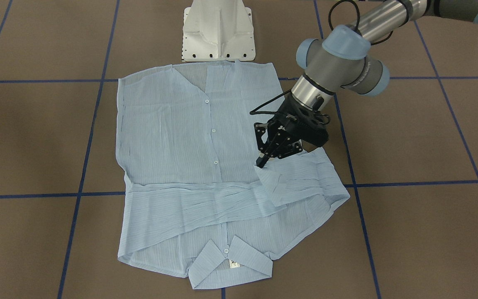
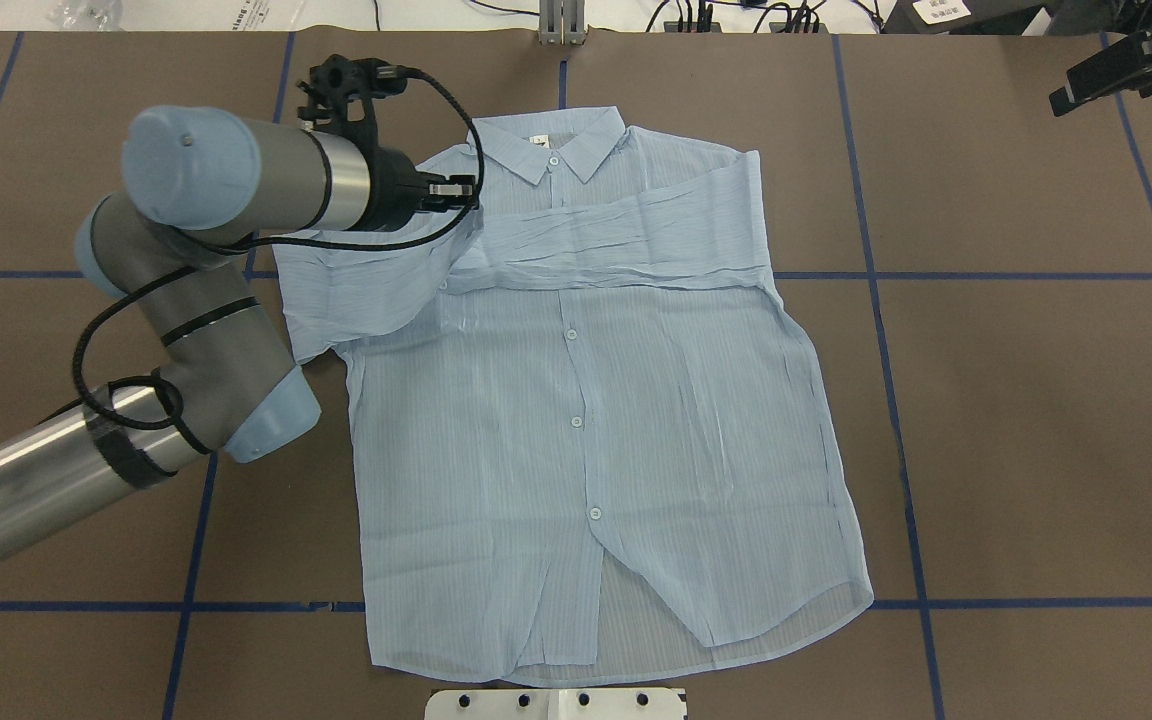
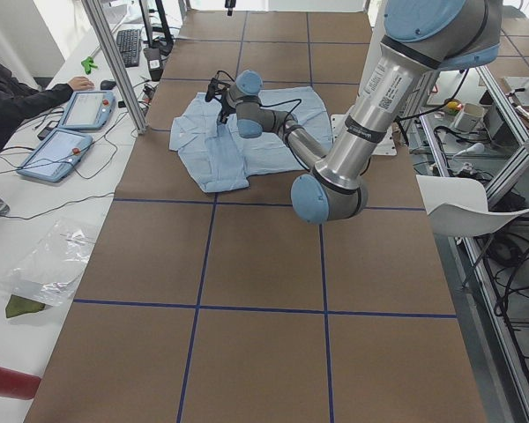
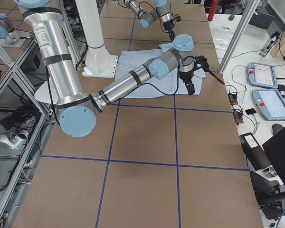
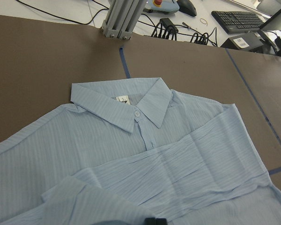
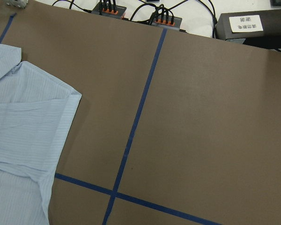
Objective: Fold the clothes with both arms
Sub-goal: 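Carry the sleeve with the left gripper across the shirt body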
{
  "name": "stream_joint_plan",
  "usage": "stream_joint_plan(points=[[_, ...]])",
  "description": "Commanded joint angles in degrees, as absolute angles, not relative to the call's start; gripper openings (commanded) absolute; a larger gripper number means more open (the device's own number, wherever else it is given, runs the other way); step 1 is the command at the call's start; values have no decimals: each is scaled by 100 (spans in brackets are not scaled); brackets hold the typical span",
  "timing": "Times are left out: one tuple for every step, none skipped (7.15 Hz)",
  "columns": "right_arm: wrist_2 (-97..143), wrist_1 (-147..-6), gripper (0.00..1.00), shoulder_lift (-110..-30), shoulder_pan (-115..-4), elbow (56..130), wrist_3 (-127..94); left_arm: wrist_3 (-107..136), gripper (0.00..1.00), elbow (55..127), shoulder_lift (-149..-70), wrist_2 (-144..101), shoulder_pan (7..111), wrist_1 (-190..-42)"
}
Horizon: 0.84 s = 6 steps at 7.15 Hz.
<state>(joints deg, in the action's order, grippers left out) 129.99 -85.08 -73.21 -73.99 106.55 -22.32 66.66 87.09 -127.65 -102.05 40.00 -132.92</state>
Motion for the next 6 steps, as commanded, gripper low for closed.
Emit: stream_joint_plan(points=[[12990, -8508, 100, -7321, -7400, 10626, -2232, 6820, 0, 8027, -13497, -10064, 3763, -13096], [12990, -8508, 100, -7304, -7400, 10617, -2224, 6864, 0, 7859, -13700, -9855, 3666, -13104], [12982, -8508, 100, -7304, -7400, 10635, -2232, 6925, 0, 7518, -13998, -9792, 3639, -13104], [12981, -8508, 100, -7304, -7392, 10609, -2224, 6978, 0, 7210, -14158, -9782, 3526, -13104], [12973, -8508, 100, -7295, -7392, 10608, -2232, 6979, 0, 7198, -14255, -9695, 3429, -13104], [12973, -8508, 100, -7295, -7392, 10608, -2232, 6979, 0, 7103, -14369, -9555, 3219, -13104]])
